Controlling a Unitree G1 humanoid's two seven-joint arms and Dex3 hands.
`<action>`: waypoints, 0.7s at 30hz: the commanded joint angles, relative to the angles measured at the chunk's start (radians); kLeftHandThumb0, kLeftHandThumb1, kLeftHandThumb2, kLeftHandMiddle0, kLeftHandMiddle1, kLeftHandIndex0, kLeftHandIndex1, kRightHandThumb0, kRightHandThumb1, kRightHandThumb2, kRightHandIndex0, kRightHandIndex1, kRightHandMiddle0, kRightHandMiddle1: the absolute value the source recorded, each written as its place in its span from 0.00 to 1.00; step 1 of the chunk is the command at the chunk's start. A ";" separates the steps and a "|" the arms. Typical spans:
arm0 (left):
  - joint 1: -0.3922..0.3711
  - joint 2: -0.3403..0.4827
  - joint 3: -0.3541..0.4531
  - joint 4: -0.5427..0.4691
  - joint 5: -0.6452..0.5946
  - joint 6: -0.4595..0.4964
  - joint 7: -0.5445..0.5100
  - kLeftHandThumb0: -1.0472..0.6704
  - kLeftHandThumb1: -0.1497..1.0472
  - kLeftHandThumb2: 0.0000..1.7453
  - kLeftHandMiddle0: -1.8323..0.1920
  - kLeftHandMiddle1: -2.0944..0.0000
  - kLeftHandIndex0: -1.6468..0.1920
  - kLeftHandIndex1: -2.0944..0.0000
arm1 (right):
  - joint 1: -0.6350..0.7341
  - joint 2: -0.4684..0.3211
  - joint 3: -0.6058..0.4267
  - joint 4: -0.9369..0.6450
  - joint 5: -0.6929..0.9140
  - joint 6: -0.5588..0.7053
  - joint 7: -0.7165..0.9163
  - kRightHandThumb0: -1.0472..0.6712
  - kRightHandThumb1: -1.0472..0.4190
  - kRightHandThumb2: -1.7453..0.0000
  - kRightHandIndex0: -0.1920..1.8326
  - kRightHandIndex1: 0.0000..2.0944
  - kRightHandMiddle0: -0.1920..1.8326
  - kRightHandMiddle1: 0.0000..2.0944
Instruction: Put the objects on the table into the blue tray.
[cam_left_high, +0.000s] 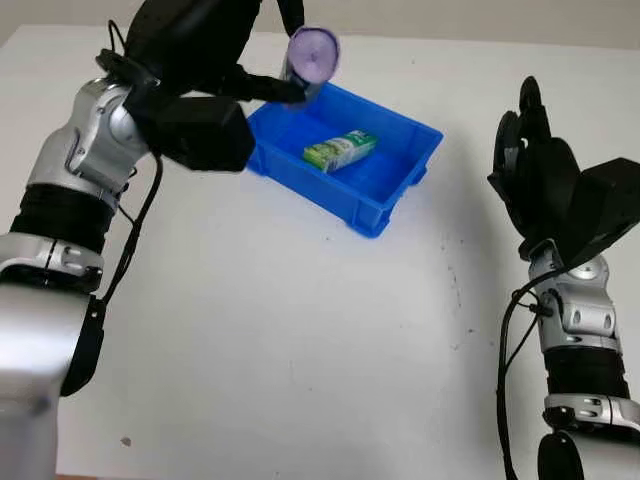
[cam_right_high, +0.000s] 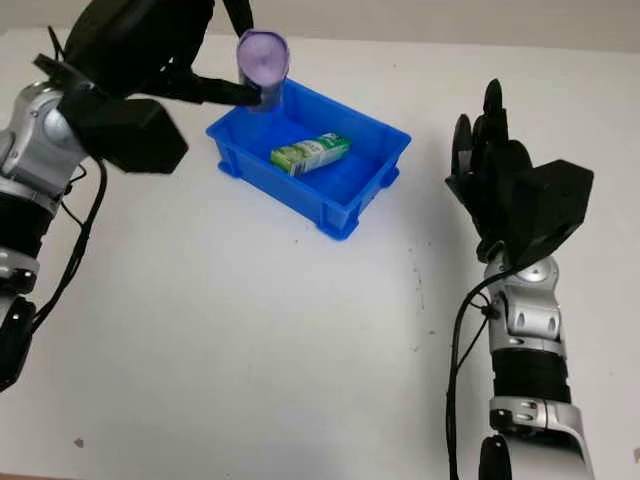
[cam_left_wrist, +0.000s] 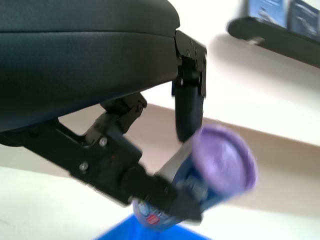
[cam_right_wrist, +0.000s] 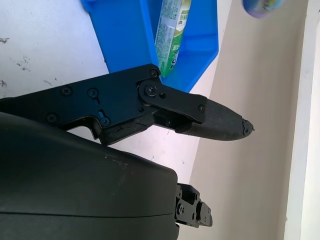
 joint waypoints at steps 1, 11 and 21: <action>-0.082 -0.019 -0.031 0.073 0.026 0.027 0.049 0.36 1.00 0.17 0.42 0.00 0.55 0.00 | 0.019 -0.004 -0.006 -0.024 0.004 -0.007 -0.001 0.20 0.00 0.60 0.00 0.00 0.00 0.00; -0.113 -0.093 -0.136 0.260 0.022 0.050 -0.101 0.34 1.00 0.14 0.79 0.40 0.89 0.47 | 0.045 0.005 0.004 -0.077 -0.011 0.026 -0.032 0.21 0.00 0.59 0.00 0.00 0.00 0.00; -0.089 -0.083 -0.103 0.248 -0.119 -0.053 -0.265 0.31 1.00 0.05 0.84 0.99 0.87 0.95 | 0.037 -0.002 0.009 -0.061 -0.015 0.023 -0.026 0.21 0.00 0.59 0.00 0.00 0.00 0.00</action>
